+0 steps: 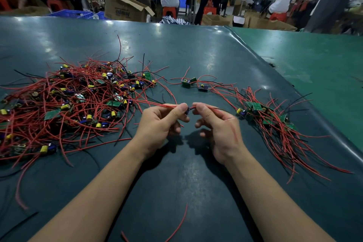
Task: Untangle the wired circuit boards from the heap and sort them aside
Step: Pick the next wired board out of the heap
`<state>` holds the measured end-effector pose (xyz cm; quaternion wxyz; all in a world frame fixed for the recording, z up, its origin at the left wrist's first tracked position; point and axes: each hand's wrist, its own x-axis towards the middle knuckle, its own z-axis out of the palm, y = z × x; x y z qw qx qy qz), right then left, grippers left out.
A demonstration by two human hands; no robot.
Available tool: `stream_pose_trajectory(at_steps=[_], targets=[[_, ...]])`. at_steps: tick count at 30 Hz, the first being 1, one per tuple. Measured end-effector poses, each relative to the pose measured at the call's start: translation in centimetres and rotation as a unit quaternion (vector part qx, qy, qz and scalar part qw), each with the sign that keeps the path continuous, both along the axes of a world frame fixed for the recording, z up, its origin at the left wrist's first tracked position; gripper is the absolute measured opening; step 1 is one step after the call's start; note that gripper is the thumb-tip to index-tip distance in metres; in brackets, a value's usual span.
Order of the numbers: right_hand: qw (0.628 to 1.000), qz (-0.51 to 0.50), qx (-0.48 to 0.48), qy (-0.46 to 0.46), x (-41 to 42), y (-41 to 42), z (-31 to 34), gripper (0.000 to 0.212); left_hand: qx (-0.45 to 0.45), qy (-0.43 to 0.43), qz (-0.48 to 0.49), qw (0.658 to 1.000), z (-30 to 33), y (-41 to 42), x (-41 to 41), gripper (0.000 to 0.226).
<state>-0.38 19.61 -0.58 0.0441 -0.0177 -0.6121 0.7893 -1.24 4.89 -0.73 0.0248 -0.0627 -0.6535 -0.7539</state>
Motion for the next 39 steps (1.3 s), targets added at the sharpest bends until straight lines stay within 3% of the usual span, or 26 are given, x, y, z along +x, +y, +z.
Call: stream_pose_trajectory(at_steps=[8,17,20,22,24,28,31,34,39], targets=[[0.976,-0.164,-0.140,-0.004,-1.1,2.0,0.5,0.019,0.086,-0.027,0.067,0.994,-0.1,-0.4,-0.8,0.023],[0.965,-0.192,-0.176,-0.015,-1.3,2.1,0.3,0.021,0.084,-0.024,0.079,0.993,-0.1,-0.4,-0.7,0.023],[0.952,-0.215,-0.213,-0.039,-1.4,2.9,0.3,0.023,0.146,-0.050,0.133,0.979,0.2,-0.9,-1.2,0.021],[0.964,-0.174,-0.194,-0.052,-1.2,2.6,0.2,0.013,0.193,-0.065,0.134,0.970,0.4,-1.1,-1.3,0.023],[0.987,-0.065,-0.133,-0.064,-0.8,1.6,0.0,0.006,0.200,-0.067,0.103,0.972,0.4,-1.1,-1.2,0.024],[0.992,0.122,-0.007,-0.037,-0.3,0.5,-0.3,0.029,0.105,-0.040,0.002,0.994,0.1,-0.5,-0.5,0.017],[0.990,0.136,0.027,0.019,-0.2,0.7,-0.7,0.022,0.009,-0.008,-0.062,0.998,0.0,-0.4,0.0,0.024],[0.985,0.123,0.099,0.077,0.1,0.7,-0.9,0.015,-0.051,0.011,-0.065,0.997,0.0,-0.3,0.3,0.029],[0.980,0.060,0.154,0.115,0.3,0.0,-0.5,0.020,-0.063,0.019,-0.035,0.997,0.0,-0.1,0.2,0.046]])
